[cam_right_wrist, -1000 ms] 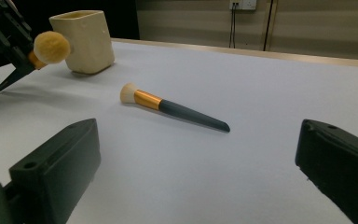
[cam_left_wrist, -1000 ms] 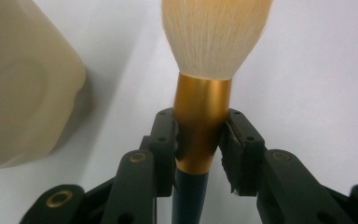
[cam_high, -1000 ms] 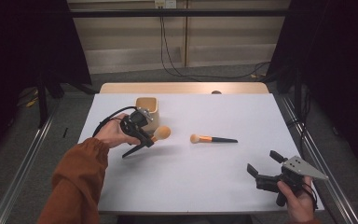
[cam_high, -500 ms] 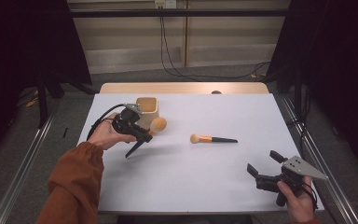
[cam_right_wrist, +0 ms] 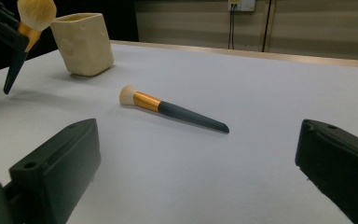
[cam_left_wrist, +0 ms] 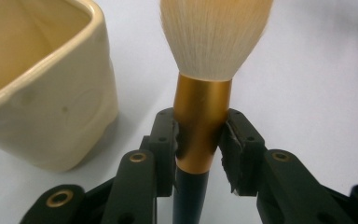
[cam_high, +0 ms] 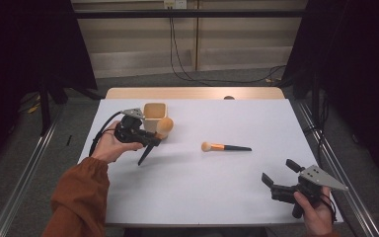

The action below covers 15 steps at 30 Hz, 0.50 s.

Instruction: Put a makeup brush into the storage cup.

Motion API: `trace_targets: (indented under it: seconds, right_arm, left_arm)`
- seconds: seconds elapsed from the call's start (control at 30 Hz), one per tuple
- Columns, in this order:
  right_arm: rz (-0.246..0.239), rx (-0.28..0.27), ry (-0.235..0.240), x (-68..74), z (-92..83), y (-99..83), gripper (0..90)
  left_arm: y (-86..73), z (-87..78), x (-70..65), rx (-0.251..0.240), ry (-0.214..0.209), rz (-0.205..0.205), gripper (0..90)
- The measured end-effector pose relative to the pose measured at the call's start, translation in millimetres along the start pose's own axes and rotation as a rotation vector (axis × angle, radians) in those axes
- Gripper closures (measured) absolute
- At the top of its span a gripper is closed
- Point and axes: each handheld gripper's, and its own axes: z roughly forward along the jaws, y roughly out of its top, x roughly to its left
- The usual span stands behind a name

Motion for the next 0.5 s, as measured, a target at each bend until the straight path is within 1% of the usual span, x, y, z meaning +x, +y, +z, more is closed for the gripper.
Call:
trace_targets:
  seconds: [0.03,0.07,0.1,0.2,0.27,0.3,0.33,0.37,0.5]
  right_arm:
    - [0.0,0.0,0.0,0.0,0.1,0.0,0.0]
    - [0.0,0.001,0.0,-0.1,0.1,0.0,0.0]
    - [0.001,0.0,0.0,-0.1,0.1,0.0,0.0]
    - [0.001,0.001,0.0,-0.3,0.1,-0.1,0.0]
    - [0.002,0.001,0.001,-0.3,0.2,-0.1,0.0]
    - [0.002,0.0,0.001,-0.2,0.1,-0.1,0.0]
    - [0.002,0.0,0.001,0.0,0.1,-0.1,0.0]
    - [0.001,0.0,0.0,0.1,0.0,0.0,0.0]
    - [0.004,0.002,0.001,0.6,-0.2,0.0,0.0]
  left_arm:
    - [-0.8,0.1,0.0,-0.007,-0.002,0.004,67.5]
    - [-1.9,-0.1,-0.2,-0.02,0.015,0.002,67.5]
    - [-3.0,-0.7,0.0,-0.031,0.015,0.003,67.5]
    - [-5.7,-3.5,-0.6,-0.085,0.03,-0.013,67.5]
    - [-6.9,-5.8,-0.4,-0.108,0.033,-0.021,67.5]
    - [-7.2,-6.3,-0.8,-0.12,0.038,-0.019,67.6]
    - [-7.2,-7.0,-1.4,-0.121,0.047,-0.025,67.5]
    - [-7.4,-7.4,-1.6,-0.124,0.045,-0.027,67.5]
    - [-9.5,-7.2,-5.1,-0.173,0.06,-0.032,67.5]
